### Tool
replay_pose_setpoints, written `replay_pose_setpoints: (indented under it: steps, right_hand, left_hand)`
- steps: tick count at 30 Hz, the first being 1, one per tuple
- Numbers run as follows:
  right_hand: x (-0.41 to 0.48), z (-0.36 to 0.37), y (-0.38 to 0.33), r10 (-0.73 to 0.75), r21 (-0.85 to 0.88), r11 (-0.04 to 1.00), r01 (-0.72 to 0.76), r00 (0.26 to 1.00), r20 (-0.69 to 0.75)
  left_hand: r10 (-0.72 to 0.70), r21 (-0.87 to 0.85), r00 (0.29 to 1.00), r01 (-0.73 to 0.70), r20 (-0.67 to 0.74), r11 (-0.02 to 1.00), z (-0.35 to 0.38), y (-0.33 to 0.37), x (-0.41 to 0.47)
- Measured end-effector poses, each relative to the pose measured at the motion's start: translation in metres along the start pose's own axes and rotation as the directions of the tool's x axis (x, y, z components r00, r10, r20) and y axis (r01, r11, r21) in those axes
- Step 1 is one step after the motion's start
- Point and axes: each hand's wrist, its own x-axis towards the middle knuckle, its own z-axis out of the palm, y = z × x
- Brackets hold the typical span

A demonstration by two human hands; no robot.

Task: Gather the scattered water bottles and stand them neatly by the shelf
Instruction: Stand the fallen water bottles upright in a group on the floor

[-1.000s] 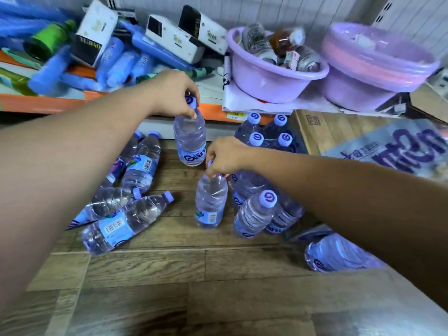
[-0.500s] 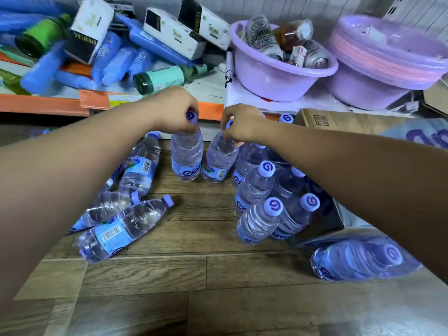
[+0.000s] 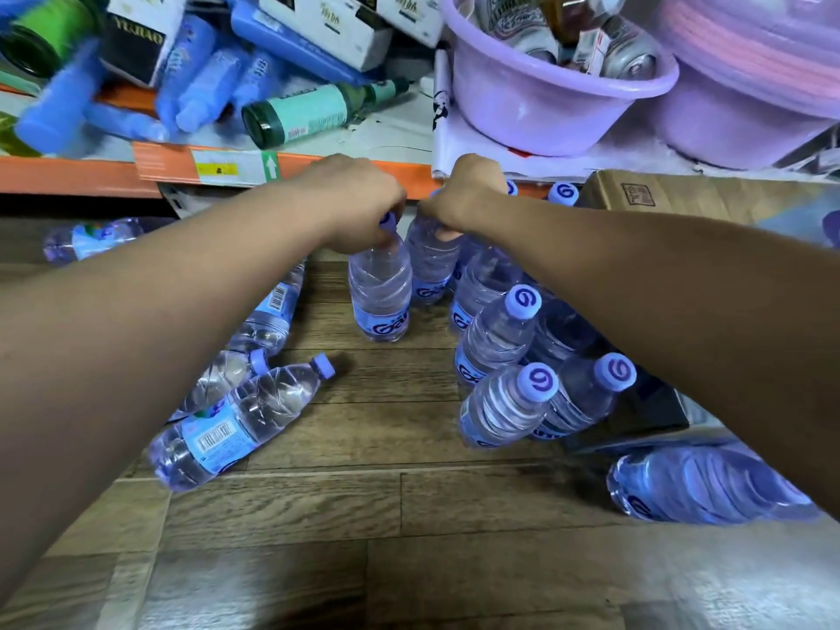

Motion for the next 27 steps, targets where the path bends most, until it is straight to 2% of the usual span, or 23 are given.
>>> replay_pose_setpoints:
  steps: [6, 9, 14, 16, 20, 23, 27]
  right_hand:
    - [0.009, 0.0, 0.006, 0.066, 0.064, 0.996, -0.061, 0.994, -0.084]
    - [0.01, 0.001, 0.006, 0.005, -0.041, 0.999, -0.01, 0.993, -0.121]
    - [0.005, -0.001, 0.008, -0.196, -0.288, 0.945, 0.157, 0.974, -0.113]
    - [0.007, 0.0, 0.01, -0.209, -0.301, 0.939, 0.165, 0.971, -0.119]
    - [0.018, 0.005, 0.011, -0.14, -0.204, 0.973, 0.111, 0.981, -0.138]
    - [0.021, 0.001, 0.011, -0.076, -0.11, 0.992, 0.068, 0.994, -0.077]
    - [0.022, -0.002, 0.017, -0.127, 0.081, 0.988, 0.129, 0.991, -0.027]
  left_hand:
    - [0.016, -0.083, 0.999, -0.013, 0.043, 0.996, 0.006, 0.017, 0.006]
    - [0.045, -0.117, 0.999, -0.044, 0.003, 0.992, 0.008, 0.019, 0.007]
    - [0.103, -0.201, 0.993, -0.113, -0.056, 0.973, 0.014, 0.023, 0.011]
    - [0.125, -0.244, 0.988, -0.143, -0.087, 0.959, 0.02, 0.027, 0.012]
    - [0.105, -0.322, 0.986, -0.142, -0.131, 0.936, 0.035, 0.03, 0.015]
    - [0.029, -0.41, 0.98, -0.109, -0.196, 0.906, 0.039, 0.03, 0.015]
    - [-0.036, -0.531, 0.973, -0.092, -0.226, 0.843, 0.048, 0.039, 0.009]
